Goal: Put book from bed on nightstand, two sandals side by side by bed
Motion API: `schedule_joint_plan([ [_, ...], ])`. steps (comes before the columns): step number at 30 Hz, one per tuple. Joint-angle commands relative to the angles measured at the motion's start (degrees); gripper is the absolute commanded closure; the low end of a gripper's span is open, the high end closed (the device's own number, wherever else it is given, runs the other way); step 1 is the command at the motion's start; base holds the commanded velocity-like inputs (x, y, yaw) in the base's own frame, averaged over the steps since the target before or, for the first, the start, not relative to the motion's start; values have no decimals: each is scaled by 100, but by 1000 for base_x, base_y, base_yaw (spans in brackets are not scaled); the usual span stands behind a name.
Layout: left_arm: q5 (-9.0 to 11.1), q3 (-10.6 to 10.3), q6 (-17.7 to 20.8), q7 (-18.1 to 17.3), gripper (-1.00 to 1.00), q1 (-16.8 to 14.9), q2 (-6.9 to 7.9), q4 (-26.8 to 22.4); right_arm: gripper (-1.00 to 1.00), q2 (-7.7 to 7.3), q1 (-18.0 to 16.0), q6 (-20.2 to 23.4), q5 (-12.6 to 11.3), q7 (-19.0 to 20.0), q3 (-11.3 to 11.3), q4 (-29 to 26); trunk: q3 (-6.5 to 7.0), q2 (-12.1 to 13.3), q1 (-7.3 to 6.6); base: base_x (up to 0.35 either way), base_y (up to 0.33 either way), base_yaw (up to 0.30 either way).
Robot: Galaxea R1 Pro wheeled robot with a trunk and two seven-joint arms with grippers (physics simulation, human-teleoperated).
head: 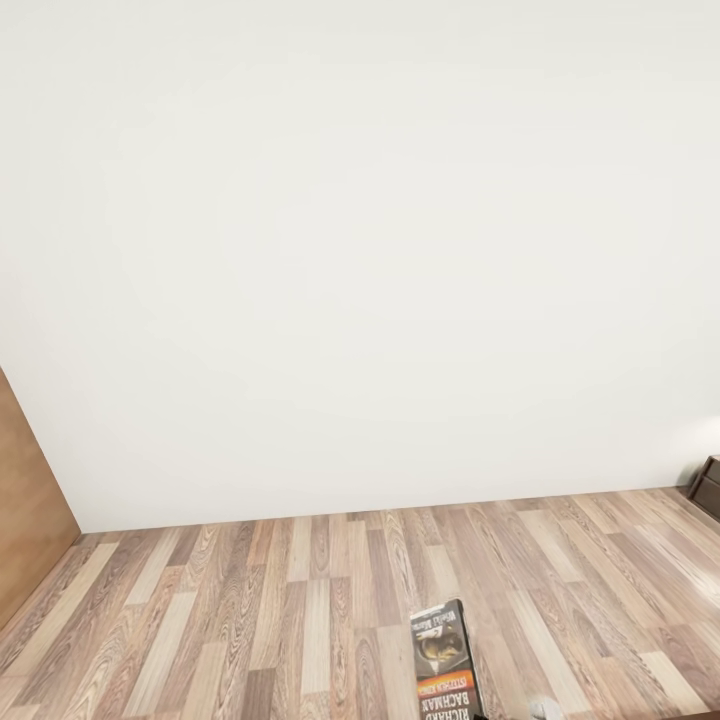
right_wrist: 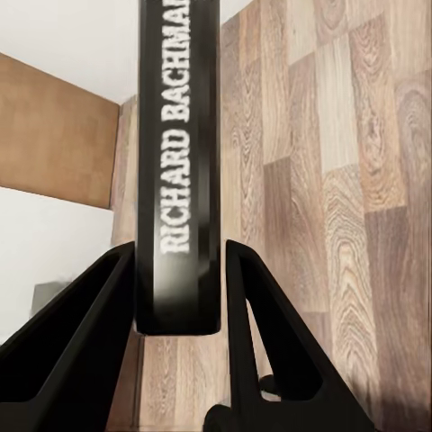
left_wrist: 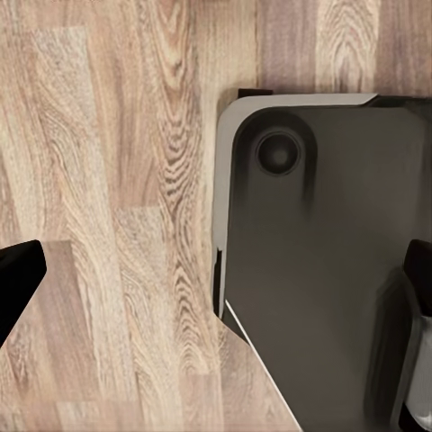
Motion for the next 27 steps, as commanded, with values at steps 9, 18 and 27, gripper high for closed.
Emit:
schedule_joint_plan([
  [9,55,-51,216,-3,-100,-59,-5,10,100,-24,36,48,62,-9,128,-28,-2,-4,2,0,0,0],
  [18,54,-54,294,-4,-100,-67,-5,9,100,-36,-23,54,100,-16,161,-47,-2,-4,2,0,0,0],
  [27,54,-52,303,-5,-100,-67,-10,6,100,-61,-140,124,287,-2,162,-98,-2,-4,2,0,0,0],
])
